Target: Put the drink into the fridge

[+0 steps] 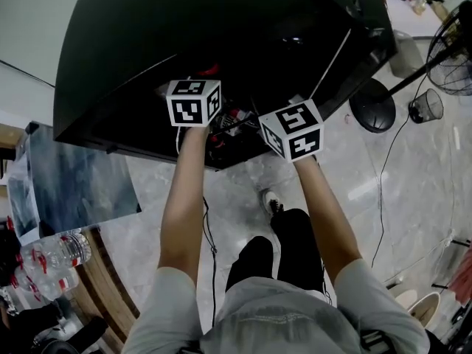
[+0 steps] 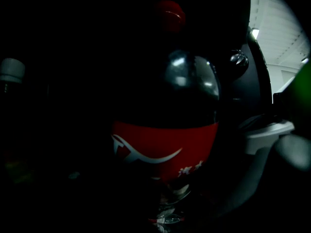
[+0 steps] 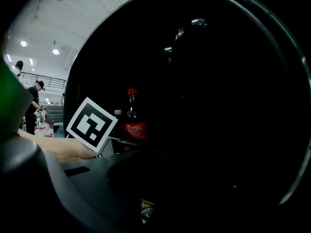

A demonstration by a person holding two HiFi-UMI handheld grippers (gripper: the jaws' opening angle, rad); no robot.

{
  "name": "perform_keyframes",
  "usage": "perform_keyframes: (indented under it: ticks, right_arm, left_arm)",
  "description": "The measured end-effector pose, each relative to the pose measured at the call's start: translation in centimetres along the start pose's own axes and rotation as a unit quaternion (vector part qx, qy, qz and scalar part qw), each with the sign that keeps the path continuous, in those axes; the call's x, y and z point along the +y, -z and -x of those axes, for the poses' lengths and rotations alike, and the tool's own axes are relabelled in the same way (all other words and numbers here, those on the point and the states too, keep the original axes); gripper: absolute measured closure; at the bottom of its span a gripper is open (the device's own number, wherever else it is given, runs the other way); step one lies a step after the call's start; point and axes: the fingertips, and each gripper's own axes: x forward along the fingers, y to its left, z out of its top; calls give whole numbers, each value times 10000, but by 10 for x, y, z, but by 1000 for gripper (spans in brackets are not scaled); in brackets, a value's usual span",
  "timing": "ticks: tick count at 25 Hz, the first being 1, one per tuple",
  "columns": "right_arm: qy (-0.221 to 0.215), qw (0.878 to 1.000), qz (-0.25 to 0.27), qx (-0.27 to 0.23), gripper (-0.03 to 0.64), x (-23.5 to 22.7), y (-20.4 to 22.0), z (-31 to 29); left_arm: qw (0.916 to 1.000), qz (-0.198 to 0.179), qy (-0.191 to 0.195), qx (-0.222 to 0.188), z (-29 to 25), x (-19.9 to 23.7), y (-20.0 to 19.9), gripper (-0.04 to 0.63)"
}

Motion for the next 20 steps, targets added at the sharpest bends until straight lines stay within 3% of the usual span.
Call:
perform_keyframes:
  ticks: [20]
  right_arm:
    - [123, 9997, -169, 144, 615, -8, 13, 4]
  left_arm:
    - [9990, 397, -202, -99, -28, 18, 12, 276]
